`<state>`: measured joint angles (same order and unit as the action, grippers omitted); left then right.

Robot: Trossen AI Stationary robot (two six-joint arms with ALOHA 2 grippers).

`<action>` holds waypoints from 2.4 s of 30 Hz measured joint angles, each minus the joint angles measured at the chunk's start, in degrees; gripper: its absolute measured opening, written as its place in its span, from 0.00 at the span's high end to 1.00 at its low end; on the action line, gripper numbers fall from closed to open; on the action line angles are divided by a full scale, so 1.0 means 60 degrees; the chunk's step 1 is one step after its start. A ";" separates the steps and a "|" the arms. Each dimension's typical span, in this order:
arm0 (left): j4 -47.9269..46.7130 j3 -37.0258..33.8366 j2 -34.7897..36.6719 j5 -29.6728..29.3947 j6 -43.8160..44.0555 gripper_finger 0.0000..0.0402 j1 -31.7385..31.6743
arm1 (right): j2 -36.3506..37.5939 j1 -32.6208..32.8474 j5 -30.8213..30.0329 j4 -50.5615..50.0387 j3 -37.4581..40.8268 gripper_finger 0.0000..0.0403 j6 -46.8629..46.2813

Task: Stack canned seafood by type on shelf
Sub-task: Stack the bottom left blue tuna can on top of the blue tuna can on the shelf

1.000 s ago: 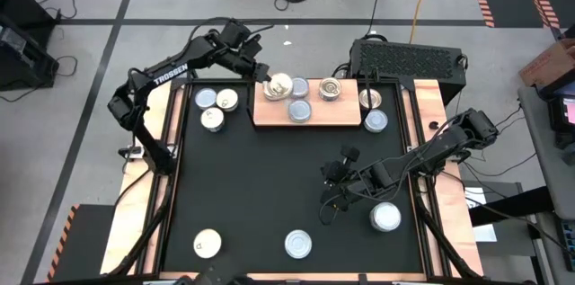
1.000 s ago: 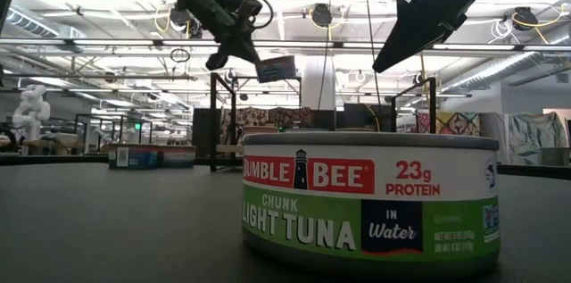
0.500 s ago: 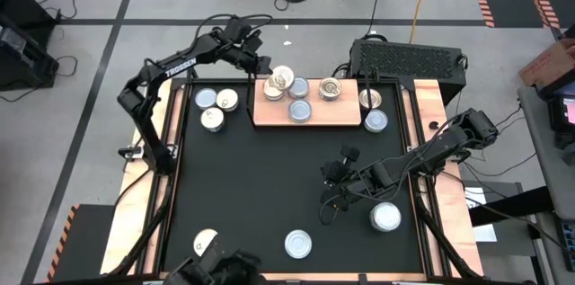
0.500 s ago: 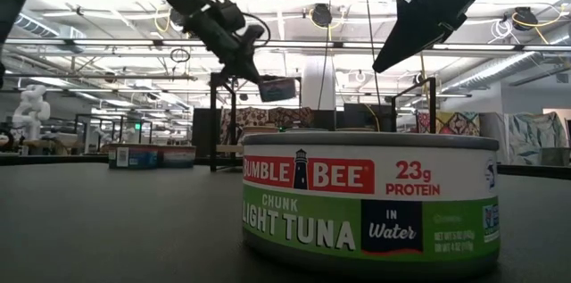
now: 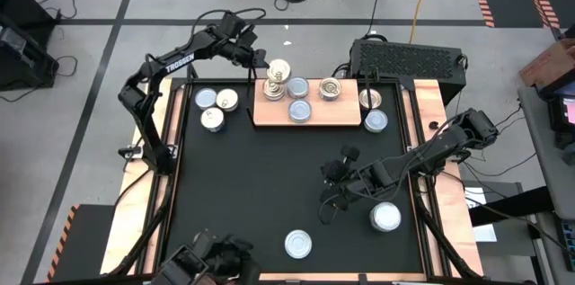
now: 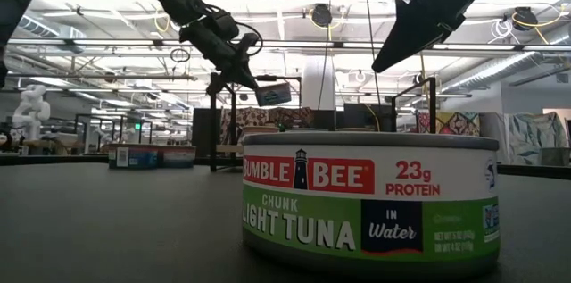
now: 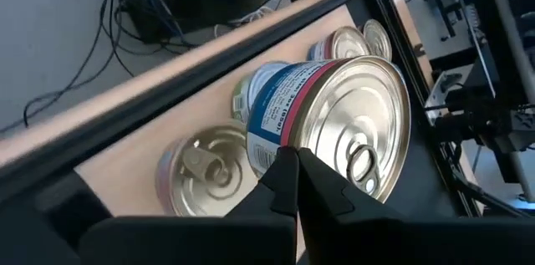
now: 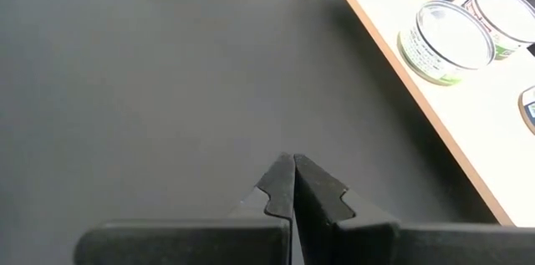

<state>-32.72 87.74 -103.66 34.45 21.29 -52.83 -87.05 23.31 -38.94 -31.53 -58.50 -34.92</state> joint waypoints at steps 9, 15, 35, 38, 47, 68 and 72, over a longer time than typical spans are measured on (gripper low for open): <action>0.0366 0.0004 0.0000 0.1238 -0.0201 1.00 -0.0428 | 0.0000 -0.0200 -0.0004 0.0011 0.0000 1.00 -0.0066; 0.0314 0.0174 -0.0065 0.1577 -0.0688 1.00 -0.0728 | 0.0000 -0.0333 -0.0004 0.0079 0.0000 1.00 -0.0069; -0.5605 0.6080 -0.4081 0.1774 -0.4844 1.00 -0.0986 | -0.0004 -0.0699 -0.0033 0.0084 0.0000 1.00 -0.0306; -0.5911 0.6309 -0.4374 0.1483 -0.5296 1.00 -0.1006 | -0.0004 -0.0824 -0.0044 0.0081 0.0000 1.00 -0.0285; -0.6638 0.6349 -0.4513 0.0997 -0.6697 1.00 -0.0976 | -0.0274 -0.1100 -0.0042 0.0068 0.0000 1.00 -0.0147; -0.7092 0.6352 -0.4492 -0.0049 -0.8161 1.00 -0.0051 | -0.0729 -0.1333 -0.0004 0.0149 0.0004 1.00 0.0036; -0.7113 0.6346 -0.4495 -0.0083 -0.8212 1.00 0.0078 | -0.0729 -0.1333 -0.0004 0.0149 0.0004 1.00 0.0036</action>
<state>-75.40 125.82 -130.63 33.95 -27.99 -52.37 -91.42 15.31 -38.96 -30.63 -58.48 -34.70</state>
